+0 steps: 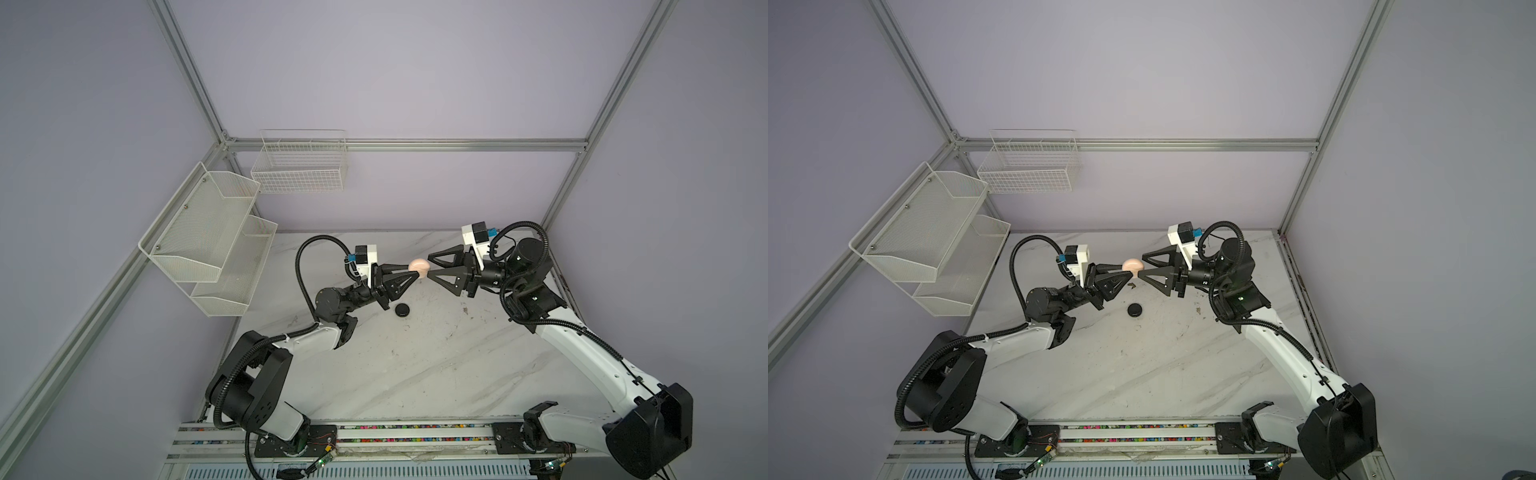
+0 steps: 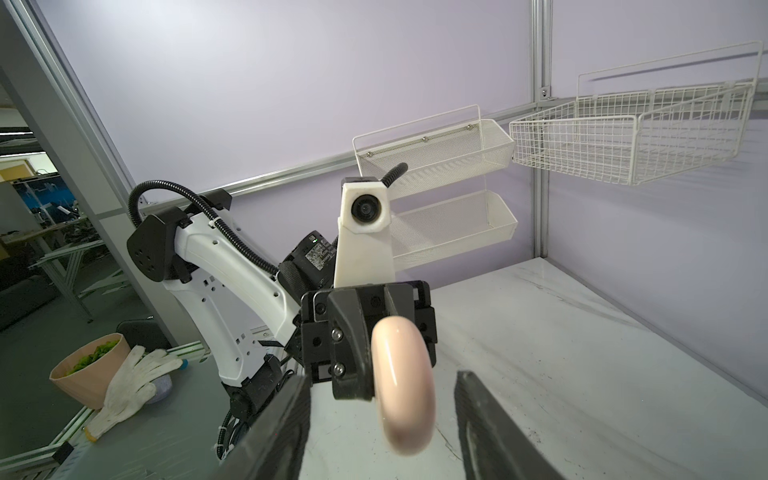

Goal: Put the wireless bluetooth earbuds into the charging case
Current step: 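Move the open right gripper to the closed case and close on it, then open the left gripper and draw it back while the right gripper holds the case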

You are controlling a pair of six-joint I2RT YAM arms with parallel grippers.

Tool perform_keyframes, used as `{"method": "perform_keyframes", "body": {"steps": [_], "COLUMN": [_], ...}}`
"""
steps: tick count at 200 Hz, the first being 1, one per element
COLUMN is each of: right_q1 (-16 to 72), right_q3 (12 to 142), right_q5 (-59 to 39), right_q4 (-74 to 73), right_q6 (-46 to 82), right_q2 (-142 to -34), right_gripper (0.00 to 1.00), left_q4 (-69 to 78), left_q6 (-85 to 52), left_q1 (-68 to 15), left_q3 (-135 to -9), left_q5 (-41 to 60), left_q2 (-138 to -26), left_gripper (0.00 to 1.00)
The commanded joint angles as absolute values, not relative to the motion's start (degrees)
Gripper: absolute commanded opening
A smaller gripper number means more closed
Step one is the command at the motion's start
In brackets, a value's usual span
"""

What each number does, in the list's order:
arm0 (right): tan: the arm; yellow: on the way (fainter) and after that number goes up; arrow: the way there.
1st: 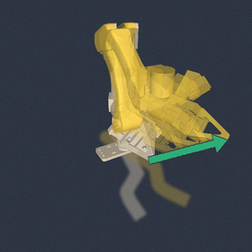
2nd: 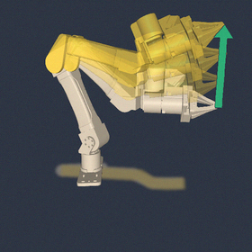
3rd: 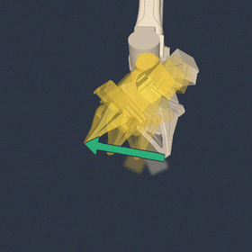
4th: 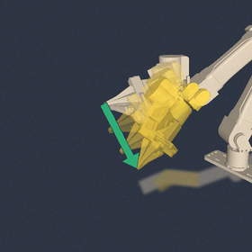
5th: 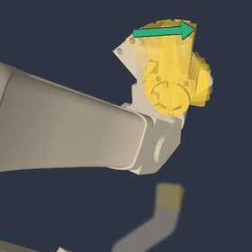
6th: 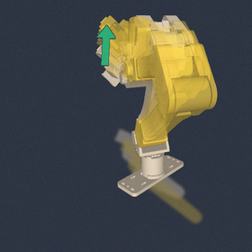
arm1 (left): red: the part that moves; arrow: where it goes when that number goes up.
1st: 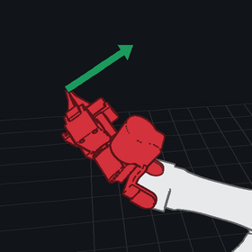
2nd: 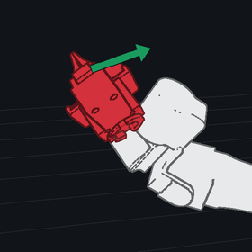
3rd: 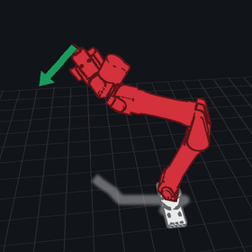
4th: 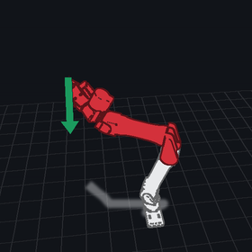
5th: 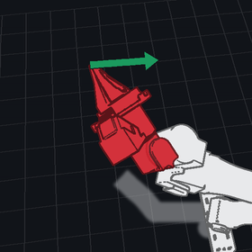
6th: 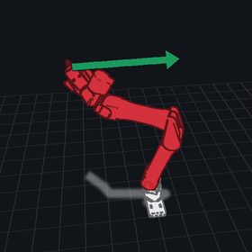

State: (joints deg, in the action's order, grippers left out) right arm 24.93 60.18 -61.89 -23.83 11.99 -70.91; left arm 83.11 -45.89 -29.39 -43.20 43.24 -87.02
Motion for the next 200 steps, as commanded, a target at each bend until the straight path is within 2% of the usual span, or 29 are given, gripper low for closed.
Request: {"method": "perform_keyframes", "body": {"steps": [1,60,200], "right_q1": [25.6,26.7,26.7], "right_q3": [60.0,59.9,59.9], "right_q5": [-63.5,-64.6,-65.2], "right_q4": [-27.9,-28.4,-27.5], "right_q6": [12.8,12.9,12.4], "right_q2": [-71.4,-73.0,-73.2], "right_gripper": [0.58,0.52,0.25], "left_q4": [86.1,86.1,86.1], "left_q6": [-46.1,-46.0,-46.0], "left_q1": [-29.7,-29.9,-30.1], "left_q3": [-45.5,-45.8,-46.3], "left_q5": [42.9,42.5,41.3], "left_q2": [-87.4,-87.6,-88.3], "left_gripper": [0.0,0.0,0.0]}}
